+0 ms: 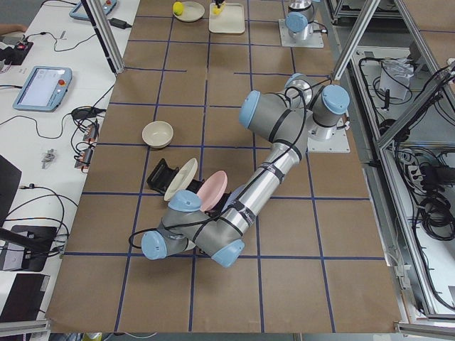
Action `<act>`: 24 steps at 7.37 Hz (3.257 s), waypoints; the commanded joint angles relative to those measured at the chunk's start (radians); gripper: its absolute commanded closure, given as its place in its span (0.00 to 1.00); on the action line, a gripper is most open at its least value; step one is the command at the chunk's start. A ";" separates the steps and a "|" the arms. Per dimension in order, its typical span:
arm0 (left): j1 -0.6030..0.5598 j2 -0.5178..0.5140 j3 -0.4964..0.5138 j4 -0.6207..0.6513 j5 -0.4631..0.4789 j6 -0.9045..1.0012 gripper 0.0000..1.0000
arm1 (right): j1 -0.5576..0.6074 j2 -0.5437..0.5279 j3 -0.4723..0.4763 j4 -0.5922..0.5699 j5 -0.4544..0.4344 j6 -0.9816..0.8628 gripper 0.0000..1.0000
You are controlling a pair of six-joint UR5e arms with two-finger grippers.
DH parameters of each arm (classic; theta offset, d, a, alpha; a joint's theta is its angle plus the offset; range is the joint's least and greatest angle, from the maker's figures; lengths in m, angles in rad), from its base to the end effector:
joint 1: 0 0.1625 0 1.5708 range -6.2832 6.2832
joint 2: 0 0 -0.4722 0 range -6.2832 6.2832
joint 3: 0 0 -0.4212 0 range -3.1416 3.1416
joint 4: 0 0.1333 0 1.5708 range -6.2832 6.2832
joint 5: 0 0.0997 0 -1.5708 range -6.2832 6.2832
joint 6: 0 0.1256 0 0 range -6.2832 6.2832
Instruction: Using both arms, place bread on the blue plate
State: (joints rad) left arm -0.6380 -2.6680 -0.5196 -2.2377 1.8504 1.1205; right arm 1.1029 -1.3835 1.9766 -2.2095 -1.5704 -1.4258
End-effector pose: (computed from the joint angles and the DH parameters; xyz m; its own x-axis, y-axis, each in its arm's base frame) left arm 0.6140 -0.5780 0.2020 -0.8593 0.1164 0.4980 0.3815 0.7944 0.4726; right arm -0.1257 -0.5443 0.2701 -0.5748 -0.8171 0.0450 -0.8181 0.5751 -0.0070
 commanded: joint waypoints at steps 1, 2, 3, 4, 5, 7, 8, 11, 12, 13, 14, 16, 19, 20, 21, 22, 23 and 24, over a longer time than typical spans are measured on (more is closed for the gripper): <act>0.000 -0.003 -0.002 -0.008 0.015 -0.001 0.26 | 0.035 -0.012 -0.163 0.181 -0.005 0.065 0.92; 0.000 -0.003 0.000 -0.014 0.030 -0.002 0.31 | 0.057 -0.011 -0.238 0.271 -0.043 0.103 0.92; 0.000 -0.004 0.000 -0.014 0.030 -0.002 0.34 | 0.070 -0.020 -0.313 0.384 -0.045 0.107 0.92; 0.000 -0.003 0.000 -0.017 0.032 -0.002 0.35 | 0.077 -0.019 -0.373 0.430 -0.033 0.110 0.93; 0.000 -0.003 -0.002 -0.028 0.032 -0.002 0.37 | 0.104 -0.023 -0.398 0.438 -0.020 0.120 0.95; 0.000 -0.004 -0.002 -0.036 0.044 -0.002 0.36 | 0.187 -0.072 -0.401 0.441 -0.017 0.137 0.93; 0.000 -0.012 -0.003 -0.048 0.047 -0.005 0.36 | 0.201 -0.080 -0.401 0.445 -0.010 0.137 0.93; 0.000 -0.043 0.016 -0.057 0.047 -0.007 0.52 | 0.218 -0.153 -0.401 0.485 0.061 0.142 0.91; 0.000 -0.043 0.018 -0.065 0.047 -0.008 0.59 | 0.241 -0.157 -0.403 0.510 0.059 0.169 0.91; 0.000 -0.040 0.018 -0.071 0.047 -0.020 0.63 | 0.273 -0.160 -0.403 0.516 0.049 0.226 0.91; 0.000 -0.041 0.018 -0.072 0.047 -0.021 0.69 | 0.284 -0.166 -0.401 0.528 0.044 0.231 0.90; 0.000 -0.035 0.026 -0.088 0.046 -0.030 0.71 | 0.287 -0.170 -0.400 0.534 0.046 0.238 0.90; 0.001 -0.038 0.061 -0.149 0.046 -0.033 0.74 | 0.287 -0.170 -0.400 0.550 0.046 0.238 0.89; 0.000 -0.036 0.069 -0.152 0.046 -0.031 0.80 | 0.287 -0.169 -0.400 0.550 0.047 0.238 0.89; 0.000 -0.043 0.076 -0.152 0.047 -0.030 0.87 | 0.287 -0.169 -0.400 0.551 0.050 0.238 0.89; 0.001 -0.043 0.084 -0.154 0.046 -0.028 0.92 | 0.287 -0.167 -0.400 0.551 0.050 0.237 0.89; 0.001 -0.041 0.095 -0.170 0.046 -0.028 0.92 | 0.287 -0.167 -0.398 0.551 0.052 0.237 0.89; 0.001 -0.040 0.105 -0.193 0.046 -0.028 0.92 | 0.287 -0.167 -0.398 0.559 0.055 0.235 0.89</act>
State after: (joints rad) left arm -0.6369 -2.7089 -0.4275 -2.4076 1.8962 1.0919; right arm 1.3898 -1.5512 1.5779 -1.6566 -1.5186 -1.1890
